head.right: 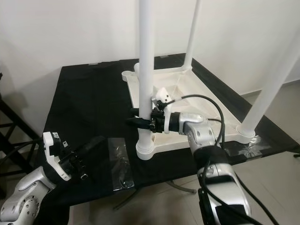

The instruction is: Building children table

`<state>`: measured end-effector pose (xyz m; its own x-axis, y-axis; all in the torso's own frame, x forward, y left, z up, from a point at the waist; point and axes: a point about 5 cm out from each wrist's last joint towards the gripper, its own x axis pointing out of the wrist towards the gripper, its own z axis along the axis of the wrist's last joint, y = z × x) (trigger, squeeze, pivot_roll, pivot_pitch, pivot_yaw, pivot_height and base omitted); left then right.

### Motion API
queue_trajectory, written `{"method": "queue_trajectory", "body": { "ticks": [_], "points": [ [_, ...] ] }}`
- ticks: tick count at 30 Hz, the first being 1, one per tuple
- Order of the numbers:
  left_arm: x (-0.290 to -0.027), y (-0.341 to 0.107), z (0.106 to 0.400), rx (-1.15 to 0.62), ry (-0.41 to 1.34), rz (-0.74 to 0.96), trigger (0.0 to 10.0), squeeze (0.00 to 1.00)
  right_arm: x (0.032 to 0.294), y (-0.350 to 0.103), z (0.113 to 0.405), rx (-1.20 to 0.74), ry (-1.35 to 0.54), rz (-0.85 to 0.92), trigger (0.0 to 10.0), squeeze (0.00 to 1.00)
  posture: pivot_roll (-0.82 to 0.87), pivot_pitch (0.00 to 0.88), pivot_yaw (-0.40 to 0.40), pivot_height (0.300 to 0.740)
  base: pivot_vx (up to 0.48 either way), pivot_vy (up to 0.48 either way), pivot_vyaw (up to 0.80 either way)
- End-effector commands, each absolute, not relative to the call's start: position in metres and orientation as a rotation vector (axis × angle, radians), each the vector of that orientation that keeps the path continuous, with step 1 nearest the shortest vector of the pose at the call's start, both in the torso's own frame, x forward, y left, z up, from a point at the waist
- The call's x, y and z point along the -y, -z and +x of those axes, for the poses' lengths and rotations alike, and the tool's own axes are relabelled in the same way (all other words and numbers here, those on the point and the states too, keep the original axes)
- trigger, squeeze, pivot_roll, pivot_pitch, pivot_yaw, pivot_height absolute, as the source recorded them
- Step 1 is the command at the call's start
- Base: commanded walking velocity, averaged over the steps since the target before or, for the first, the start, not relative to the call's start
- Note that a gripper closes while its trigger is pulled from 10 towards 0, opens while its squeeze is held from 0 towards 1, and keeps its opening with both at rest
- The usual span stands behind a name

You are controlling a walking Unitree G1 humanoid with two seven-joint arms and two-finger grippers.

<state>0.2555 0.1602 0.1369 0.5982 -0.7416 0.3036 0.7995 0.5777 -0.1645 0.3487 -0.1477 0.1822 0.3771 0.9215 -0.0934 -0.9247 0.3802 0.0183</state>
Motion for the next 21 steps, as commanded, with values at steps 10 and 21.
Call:
{"method": "queue_trajectory", "body": {
  "ticks": [10, 21],
  "points": [
    [-0.163, -0.138, 0.247, 0.197, 0.993, -0.307, 10.0, 0.0, 0.135, -0.115, 0.321, -0.355, -0.316, 0.078, 0.0, 0.0, -0.01, 0.001, 0.008, 0.74, 0.0, 0.0, 0.0],
    [-0.16, -0.137, 0.246, 0.189, 1.028, -0.308, 10.0, 0.0, 0.112, -0.146, 0.329, -0.264, -0.498, 0.092, 10.0, 1.0, -0.01, 0.0, 0.003, 0.74, 0.0, 0.0, 0.0]
  ]
}}
